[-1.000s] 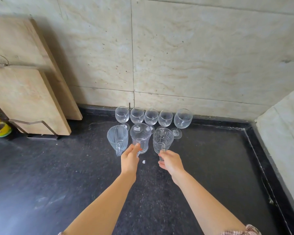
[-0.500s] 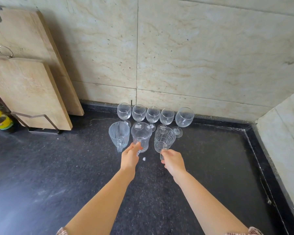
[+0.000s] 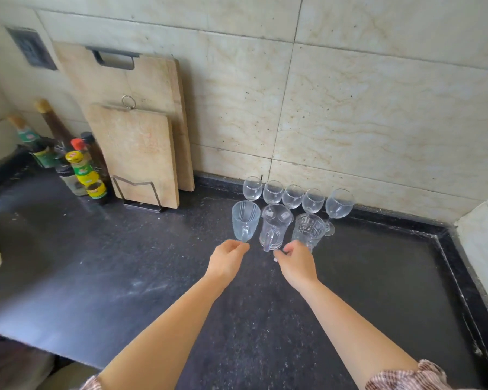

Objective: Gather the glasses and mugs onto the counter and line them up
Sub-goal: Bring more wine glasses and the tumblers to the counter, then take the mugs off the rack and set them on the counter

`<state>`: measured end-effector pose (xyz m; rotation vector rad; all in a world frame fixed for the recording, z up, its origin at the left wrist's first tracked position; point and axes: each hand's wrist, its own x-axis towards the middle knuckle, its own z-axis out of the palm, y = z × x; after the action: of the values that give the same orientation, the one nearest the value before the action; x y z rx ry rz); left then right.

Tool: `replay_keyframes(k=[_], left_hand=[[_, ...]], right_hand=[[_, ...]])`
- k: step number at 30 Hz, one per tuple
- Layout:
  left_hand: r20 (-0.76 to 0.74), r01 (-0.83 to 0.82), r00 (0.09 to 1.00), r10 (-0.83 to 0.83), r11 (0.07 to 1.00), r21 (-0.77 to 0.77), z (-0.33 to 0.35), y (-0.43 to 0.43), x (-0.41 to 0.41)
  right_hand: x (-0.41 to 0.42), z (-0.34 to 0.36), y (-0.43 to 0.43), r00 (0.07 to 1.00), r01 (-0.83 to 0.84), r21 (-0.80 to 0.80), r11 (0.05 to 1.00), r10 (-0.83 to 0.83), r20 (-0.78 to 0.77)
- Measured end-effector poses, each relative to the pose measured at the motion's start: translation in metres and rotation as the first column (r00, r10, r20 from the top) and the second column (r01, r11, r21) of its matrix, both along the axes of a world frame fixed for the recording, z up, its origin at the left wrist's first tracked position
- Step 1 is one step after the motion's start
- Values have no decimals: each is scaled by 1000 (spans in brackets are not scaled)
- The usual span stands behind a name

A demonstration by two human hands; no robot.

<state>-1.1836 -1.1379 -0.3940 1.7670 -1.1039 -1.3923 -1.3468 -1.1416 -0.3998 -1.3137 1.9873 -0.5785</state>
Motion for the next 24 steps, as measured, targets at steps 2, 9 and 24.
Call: replay_keyframes(k=[2,9,24], left_hand=[[195,19,981,-4,997,-78,16,17,39],[514,-90,836,195,971,-223,69,140,213],[828,-545,176,533,753,-369,142,550,488]], right_hand=[[35,10,11,990,-143,-50,989,142,-20],[211,62,85,796,-602,-161,782,571,-202],[571,144,386,100,-968,-240,-70,772,-628]])
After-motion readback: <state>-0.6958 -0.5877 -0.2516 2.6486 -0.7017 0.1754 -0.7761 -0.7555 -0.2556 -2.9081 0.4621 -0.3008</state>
